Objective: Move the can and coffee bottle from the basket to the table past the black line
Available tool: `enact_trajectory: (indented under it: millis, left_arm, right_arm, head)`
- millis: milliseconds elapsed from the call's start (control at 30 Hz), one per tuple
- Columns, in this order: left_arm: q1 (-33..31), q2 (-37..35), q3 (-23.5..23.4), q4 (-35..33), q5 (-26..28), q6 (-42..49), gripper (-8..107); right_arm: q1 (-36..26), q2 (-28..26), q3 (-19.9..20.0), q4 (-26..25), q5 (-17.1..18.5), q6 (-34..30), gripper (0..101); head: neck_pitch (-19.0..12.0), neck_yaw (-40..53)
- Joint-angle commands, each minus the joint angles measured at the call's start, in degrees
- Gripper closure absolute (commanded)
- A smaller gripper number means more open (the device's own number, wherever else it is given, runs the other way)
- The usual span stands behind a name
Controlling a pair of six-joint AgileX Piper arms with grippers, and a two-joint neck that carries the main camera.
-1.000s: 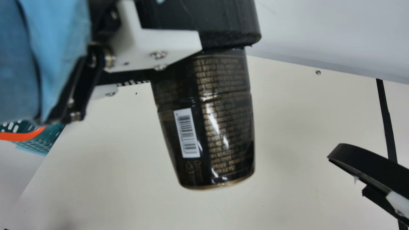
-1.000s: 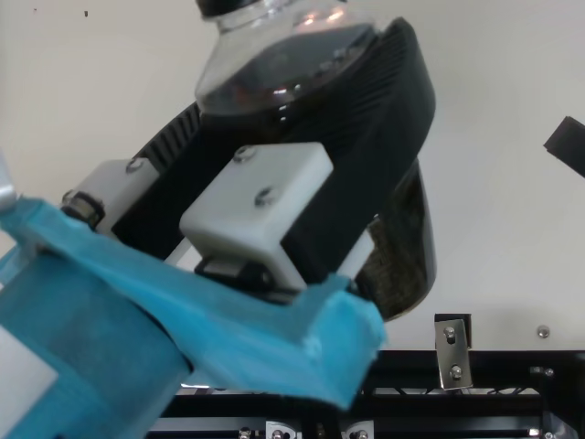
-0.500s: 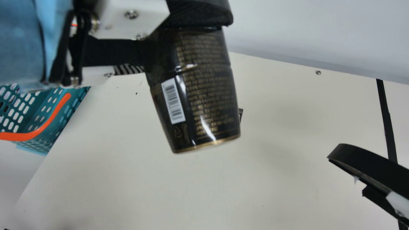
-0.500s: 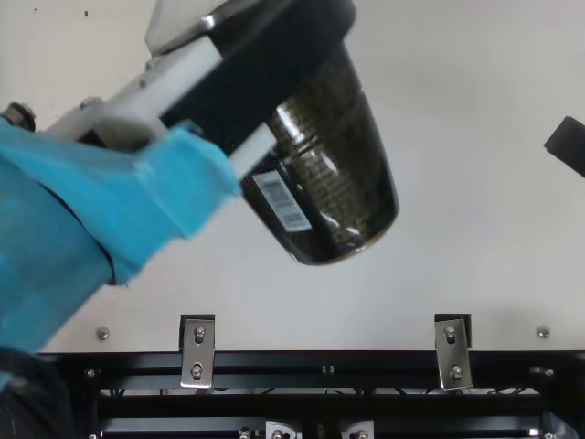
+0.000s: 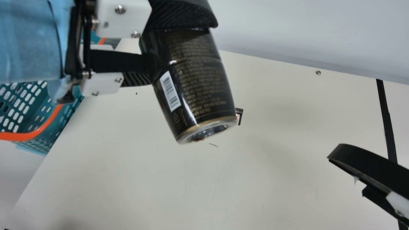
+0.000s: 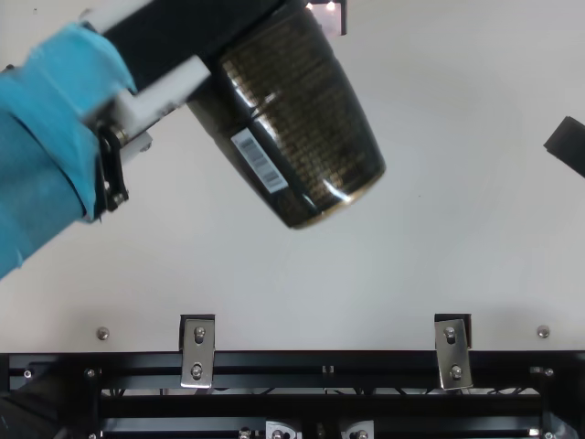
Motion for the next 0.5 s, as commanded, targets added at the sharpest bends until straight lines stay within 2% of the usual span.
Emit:
enact_trajectory:
  millis: [0,267,467]
  left_arm:
    - [3.6,-0.2,3.9,-12.5,-0.4,5.5,89]
    - [11.7,-0.2,15.2,-33.2,-0.9,20.1,89]
    - [16.7,0.1,23.6,-47.3,2.2,31.1,89]
  right_arm:
    - [0.0,0.0,0.0,0.0,0.0,0.0,0]
    - [0.0,0.0,0.0,0.0,0.0,0.0,0]
    - [0.0,0.0,0.0,0.0,0.0,0.0,0]
  head:
    - [-0.2,-0.6]
    - [-0.2,-0.6]
    - [-0.2,-0.6]
